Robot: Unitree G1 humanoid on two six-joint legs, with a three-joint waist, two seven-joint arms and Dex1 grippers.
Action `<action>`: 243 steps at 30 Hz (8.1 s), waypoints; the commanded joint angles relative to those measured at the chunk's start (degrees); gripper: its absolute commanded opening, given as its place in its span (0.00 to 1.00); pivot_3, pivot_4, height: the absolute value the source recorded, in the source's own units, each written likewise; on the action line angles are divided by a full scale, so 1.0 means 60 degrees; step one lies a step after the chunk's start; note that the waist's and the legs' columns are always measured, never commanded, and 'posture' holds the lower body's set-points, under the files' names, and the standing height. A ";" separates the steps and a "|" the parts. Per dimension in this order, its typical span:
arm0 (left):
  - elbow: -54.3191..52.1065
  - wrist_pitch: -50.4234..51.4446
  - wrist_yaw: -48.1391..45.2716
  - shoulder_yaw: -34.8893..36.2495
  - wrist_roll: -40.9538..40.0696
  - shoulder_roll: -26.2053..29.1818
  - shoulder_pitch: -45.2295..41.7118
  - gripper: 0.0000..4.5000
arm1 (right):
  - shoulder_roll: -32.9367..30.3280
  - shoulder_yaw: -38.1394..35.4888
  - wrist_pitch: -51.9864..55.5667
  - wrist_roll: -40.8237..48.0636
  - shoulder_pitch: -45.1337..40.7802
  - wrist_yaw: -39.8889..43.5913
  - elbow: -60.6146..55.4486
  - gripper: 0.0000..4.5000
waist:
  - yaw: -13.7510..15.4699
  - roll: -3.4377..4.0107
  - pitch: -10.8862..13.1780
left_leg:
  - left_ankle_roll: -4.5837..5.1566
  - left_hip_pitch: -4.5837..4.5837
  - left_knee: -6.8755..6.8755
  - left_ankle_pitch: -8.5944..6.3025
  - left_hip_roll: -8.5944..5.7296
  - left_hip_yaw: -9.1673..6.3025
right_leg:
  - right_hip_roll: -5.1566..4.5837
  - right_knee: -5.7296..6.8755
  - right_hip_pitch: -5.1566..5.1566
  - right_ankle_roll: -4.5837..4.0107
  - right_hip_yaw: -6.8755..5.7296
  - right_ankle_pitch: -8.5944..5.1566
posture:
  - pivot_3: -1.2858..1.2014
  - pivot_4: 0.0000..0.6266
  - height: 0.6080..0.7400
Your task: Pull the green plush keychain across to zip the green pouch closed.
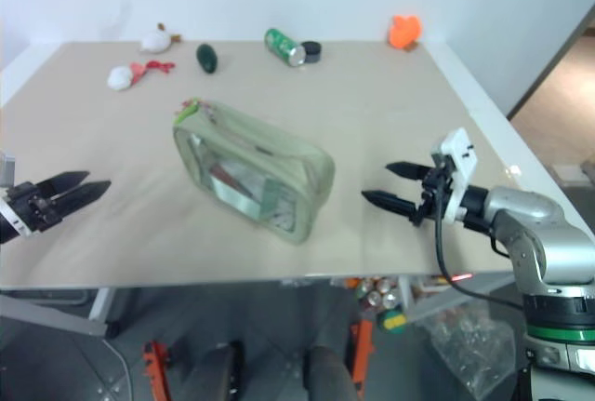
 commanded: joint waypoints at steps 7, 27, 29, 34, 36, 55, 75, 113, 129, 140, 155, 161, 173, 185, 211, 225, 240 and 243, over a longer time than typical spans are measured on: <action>-0.1683 -0.0044 0.0070 -0.0463 0.0245 0.0227 0.0152 0.99 | -0.0173 -0.0027 0.0081 0.0110 -0.0567 0.0052 -0.0481 1.00 | 0.0000 0.0000 0.0000 | 0.0000 0.0000 0.0003 0.0000 0.0000 0.0003 | 0.0000 0.0002 0.0001 0.0003 0.0007 0.0003 | 0.52 0.24 1.00; -0.5320 0.1348 -0.0842 -0.0950 -0.2438 0.0755 -0.1586 0.99 | 0.0447 0.2124 -0.0002 -0.0259 -0.3164 0.1251 -0.0288 1.00 | -0.0026 0.0000 0.0001 | 0.0001 0.0001 0.0033 0.0000 0.0000 0.0025 | 0.0013 0.0009 -0.0001 0.0024 0.0040 0.0016 | 0.52 0.24 1.00; -0.5388 0.1343 -0.0740 -0.0968 -0.2484 0.0723 -0.1551 0.99 | 0.0550 0.2309 -0.0116 -0.0404 -0.3226 0.1336 -0.0209 1.00 | -0.0026 0.0000 0.0000 | 0.0002 0.0001 0.0035 0.0000 0.0000 0.0029 | 0.0013 0.0009 0.0000 0.0028 0.0045 0.0018 | 0.52 0.24 1.00; -0.5474 0.1280 -0.0566 -0.0964 -0.2528 0.0659 -0.1414 0.99 | 0.0730 0.2527 -0.0781 -0.0955 -0.3284 0.1479 0.0367 1.00 | -0.0025 0.0001 0.0001 | 0.0002 0.0001 0.0050 0.0000 0.0000 0.0028 | 0.0018 0.0012 0.0002 0.0032 0.0048 0.0021 | 0.52 0.24 1.00; -0.5512 0.1276 -0.0483 -0.0921 -0.2580 0.0626 -0.1385 1.00 | 0.0746 0.2501 -0.0970 -0.1067 -0.3291 0.1564 0.0565 0.88 | -0.0025 0.0001 0.0001 | 0.0002 0.0001 0.0057 0.0000 0.0000 0.0031 | 0.0018 0.0014 0.0002 0.0035 0.0053 0.0024 | 0.52 0.24 1.00; -0.5428 0.1043 -0.0168 -0.0665 -0.2650 0.0629 -0.1118 1.00 | 0.0985 0.2546 -0.2017 -0.1440 -0.3477 0.2203 0.1081 0.01 | -0.0021 0.0001 0.0001 | 0.0002 0.0001 0.0062 0.0000 0.0000 0.0040 | 0.0023 0.0017 0.0001 0.0042 0.0068 0.0029 | 0.52 0.24 1.00; -0.5334 0.1027 -0.0017 -0.0227 -0.2767 0.0684 -0.0631 1.00 | 0.2562 0.4143 -0.9188 -0.5417 -0.8693 0.3399 0.9622 0.01 | -0.0140 0.0002 0.0003 | 0.0000 0.0003 0.0054 -0.0005 0.0008 0.0068 | 0.0031 0.0019 -0.0014 0.0080 0.0092 0.0058 | 0.52 0.24 1.00; -0.5162 0.1141 0.0246 -0.1051 -0.2824 0.0496 -0.1302 1.00 | 0.1603 0.2246 -0.8277 -0.4853 -0.8934 0.2413 0.9027 0.83 | -0.0250 0.0009 0.0008 | -0.0002 0.0012 0.0054 -0.0003 0.0023 0.0130 | 0.0075 0.0040 -0.0047 0.0109 0.0217 0.0084 | 0.52 0.24 1.00; -0.5356 0.1245 0.0392 -0.1035 -0.2948 0.0480 -0.1216 1.00 | -0.0111 0.1699 -0.2951 -0.2415 -0.5666 0.4157 0.2910 0.83 | -0.0238 0.0009 0.0008 | 0.0005 0.0019 0.0054 -0.0008 0.0025 0.0150 | 0.0075 0.0044 -0.0051 0.0116 0.0238 0.0080 | 0.52 0.24 1.00; -0.4965 0.1120 0.0387 -0.1341 -0.2623 0.0387 -0.1445 1.00 | 0.0772 0.1919 -0.1530 -0.1981 -0.3816 0.2126 0.0240 0.83 | -0.0240 0.0005 0.0006 | 0.0007 0.0024 0.0097 -0.0001 0.0024 0.0166 | 0.0074 0.0047 -0.0046 0.0092 0.0257 0.0091 | 0.52 0.24 1.00; -0.4914 0.1018 0.0605 -0.1347 -0.2451 -0.0049 -0.1469 1.00 | 0.0950 0.2124 -0.2272 -0.2236 -0.3953 0.1851 0.0929 0.41 | -0.0231 0.0001 0.0004 | 0.0011 0.0018 0.0084 -0.0005 0.0024 0.0173 | 0.0077 0.0039 -0.0053 0.0098 0.0270 0.0088 | 0.52 0.24 1.00; -0.4950 0.1007 0.0661 -0.1248 -0.2554 -0.0136 -0.1516 1.00 | 0.0979 0.2253 -0.2502 -0.2430 -0.3932 0.1860 0.1108 0.02 | -0.0231 -0.0001 0.0003 | 0.0012 0.0018 0.0087 -0.0005 0.0024 0.0174 | 0.0077 0.0040 -0.0052 0.0098 0.0272 0.0089 | 0.52 0.24 1.00; -0.5071 0.1024 0.0798 -0.1095 -0.2637 -0.0172 -0.1407 1.00 | 0.1194 0.2146 -0.2245 -0.2393 -0.4227 0.1670 0.1480 0.02 | -0.0240 -0.0002 0.0001 | 0.0012 0.0022 0.0087 -0.0004 0.0025 0.0176 | 0.0079 0.0040 -0.0051 0.0099 0.0275 0.0091 | 0.52 0.24 1.00; -0.5042 0.1021 0.0835 -0.1124 -0.2628 -0.0250 -0.1423 1.00 | 0.0693 0.1865 -0.1379 -0.1946 -0.3972 0.1671 0.0820 0.57 | -0.0229 -0.0003 0.0001 | 0.0014 0.0015 0.0084 -0.0007 0.0023 0.0177 | 0.0077 0.0035 -0.0052 0.0102 0.0279 0.0088 | 0.52 0.24 1.00; -0.4952 0.1060 0.0877 -0.0774 -0.2614 -0.0137 -0.1215 1.00 | 0.1272 0.2498 -0.3084 -0.2943 -0.3990 0.1634 0.1857 0.00 | -0.0232 -0.0004 0.0001 | 0.0014 0.0016 0.0086 -0.0006 0.0023 0.0178 | 0.0078 0.0035 -0.0053 0.0104 0.0280 0.0090 | 0.52 0.24 1.00; -0.3758 0.0990 0.0720 -0.0456 -0.2406 -0.0003 -0.1295 1.00 | 0.1058 0.2657 -0.4930 -0.3512 -0.5580 0.3179 0.4915 0.00 | -0.0240 -0.0006 0.0003 | 0.0014 0.0016 0.0078 -0.0007 0.0021 0.0181 | 0.0077 0.0030 -0.0054 0.0102 0.0280 0.0087 | 0.52 0.24 1.00; -0.0565 0.0713 0.2886 -0.2258 -0.0001 -0.1992 -0.3790 1.00 | 0.1330 0.2640 -0.4805 -0.3514 -0.5021 0.2952 0.4048 0.00 | -0.0270 -0.0010 0.0001 | 0.0015 0.0019 0.0078 -0.0008 0.0028 0.0187 | 0.0095 0.0033 -0.0058 0.0152 0.0298 0.0127 | 0.52 0.24 1.00; -0.0062 0.0711 0.3175 -0.2139 0.0038 -0.2334 -0.4147 1.00 | 0.1264 0.2600 -0.4727 -0.3487 -0.4850 0.2933 0.3842 0.00 | -0.0267 -0.0010 0.0001 | 0.0015 0.0024 0.0075 -0.0008 0.0030 0.0183 | 0.0104 0.0035 -0.0058 0.0151 0.0301 0.0126 | 0.52 0.24 1.00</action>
